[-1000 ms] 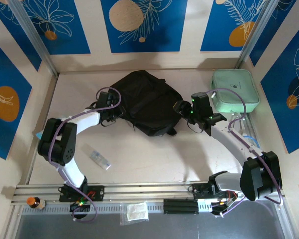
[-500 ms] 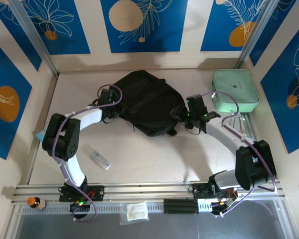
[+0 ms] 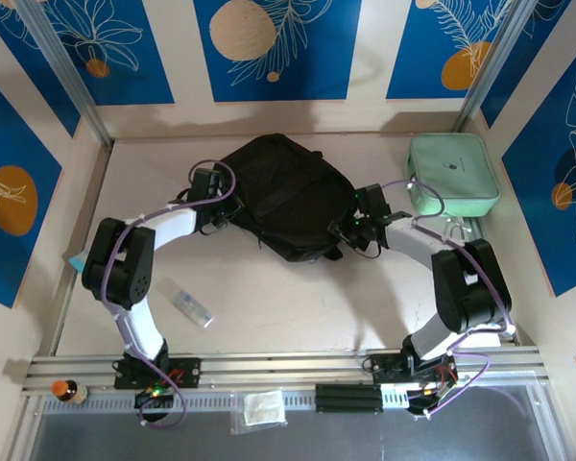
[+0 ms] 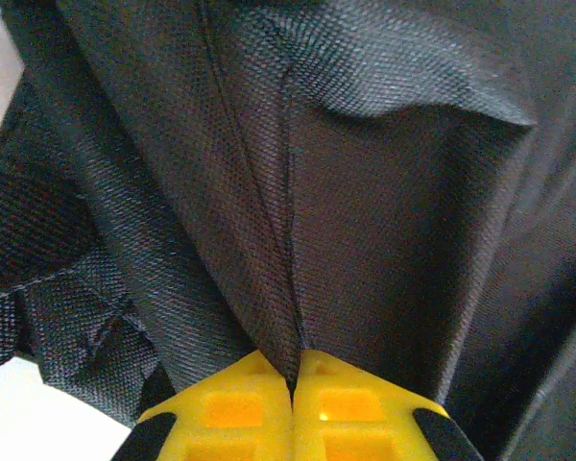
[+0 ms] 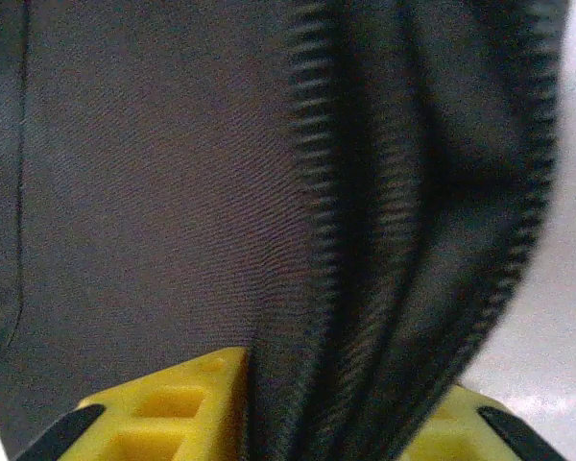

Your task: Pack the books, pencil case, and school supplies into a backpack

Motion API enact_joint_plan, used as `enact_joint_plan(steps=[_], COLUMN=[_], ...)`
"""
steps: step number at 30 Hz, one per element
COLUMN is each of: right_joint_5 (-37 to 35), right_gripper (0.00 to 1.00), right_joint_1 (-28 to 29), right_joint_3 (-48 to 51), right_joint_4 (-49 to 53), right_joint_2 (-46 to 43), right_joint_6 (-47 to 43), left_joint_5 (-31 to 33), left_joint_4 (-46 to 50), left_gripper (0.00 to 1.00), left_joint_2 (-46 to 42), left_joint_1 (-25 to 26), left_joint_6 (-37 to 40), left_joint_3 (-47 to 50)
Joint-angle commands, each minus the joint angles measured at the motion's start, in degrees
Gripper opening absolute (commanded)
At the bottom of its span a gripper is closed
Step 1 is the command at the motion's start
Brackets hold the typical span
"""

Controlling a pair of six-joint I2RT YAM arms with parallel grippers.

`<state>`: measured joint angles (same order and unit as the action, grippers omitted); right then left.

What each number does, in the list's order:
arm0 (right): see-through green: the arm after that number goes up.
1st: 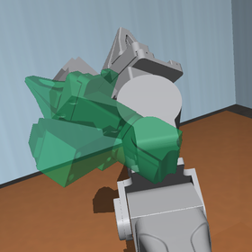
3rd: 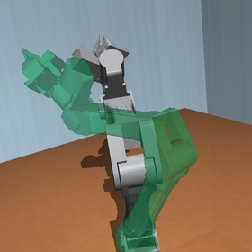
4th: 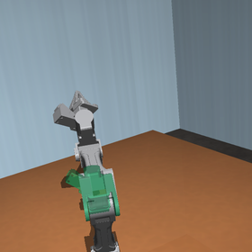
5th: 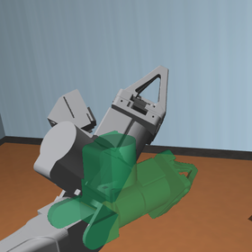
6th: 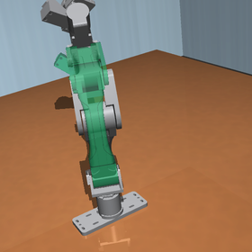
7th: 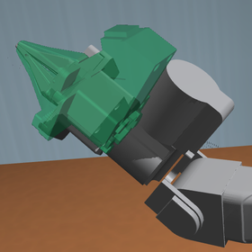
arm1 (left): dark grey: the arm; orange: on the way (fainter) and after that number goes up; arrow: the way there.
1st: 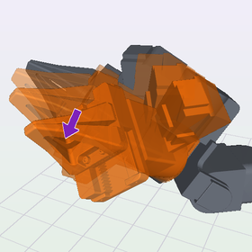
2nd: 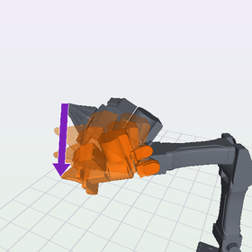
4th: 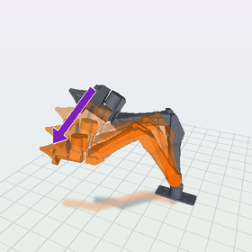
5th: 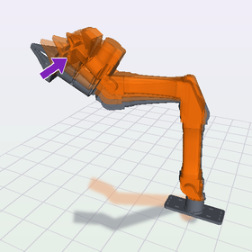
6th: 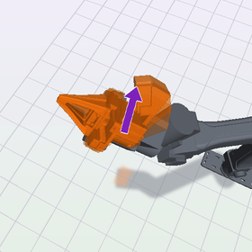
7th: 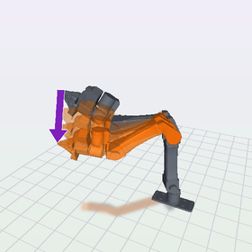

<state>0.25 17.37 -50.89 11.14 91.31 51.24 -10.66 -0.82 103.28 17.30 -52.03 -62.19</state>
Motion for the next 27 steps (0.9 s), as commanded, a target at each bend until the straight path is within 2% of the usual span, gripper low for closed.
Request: enact_joint_plan(steps=[1, 5, 8, 10, 13, 17, 22, 27], right_joint_5=[0.1, -1.1, -2.3, -3.2, -6.2, -10.9, -13.7, -15.7], right_gripper=[0.23, 0.21, 0.23, 0.31, 0.49, 0.60, 0.61, 0.57], right_joint_1=[-2.3, -4.4, -5.3, -5.9, -6.0, -5.6, -0.8, 9.5], right_joint_3=[-4.6, -10.2, -15.1, -17.6, -17.7, -17.2, -17.8, -19.7], right_joint_4=[-2.2, -3.0, -1.0, 2.1, 5.1, 11.8, 20.4, 25.1], right_joint_2=[3.7, 7.7, 10.4, 10.8, 7.2, 0.4, -5.7, -7.7], right_joint_6=[-4.3, -8.4, -10.9, -10.6, -10.8, -12.9, -17.1, -17.4], left_joint_5=[-4.2, -5.3, -4.9, -4.7, -4.2, -3.7, -2.4, -1.7], left_joint_4=[-1.2, -1.2, -4.3, -5.8, -7.2, -9.2, -9.3, -8.7], left_gripper=[0.00, 0.00, 0.00, 0.00, 0.00, 0.00, 0.00, 0.00], left_joint_2=[-5.9, -10.7, -13.4, -14.1, -13.8, -13.2, -13.0, -13.1], left_joint_1=[-0.4, -0.2, 0.1, 0.3, 0.7, 1.1, 1.7, 1.8], left_joint_6=[2.3, 2.6, 0.8, -0.6, -1.9, -3.2, -2.9, -2.2], left_joint_3=[-0.6, 1.5, 4.4, 5.7, 6.1, 5.8, 5.0, 4.9])
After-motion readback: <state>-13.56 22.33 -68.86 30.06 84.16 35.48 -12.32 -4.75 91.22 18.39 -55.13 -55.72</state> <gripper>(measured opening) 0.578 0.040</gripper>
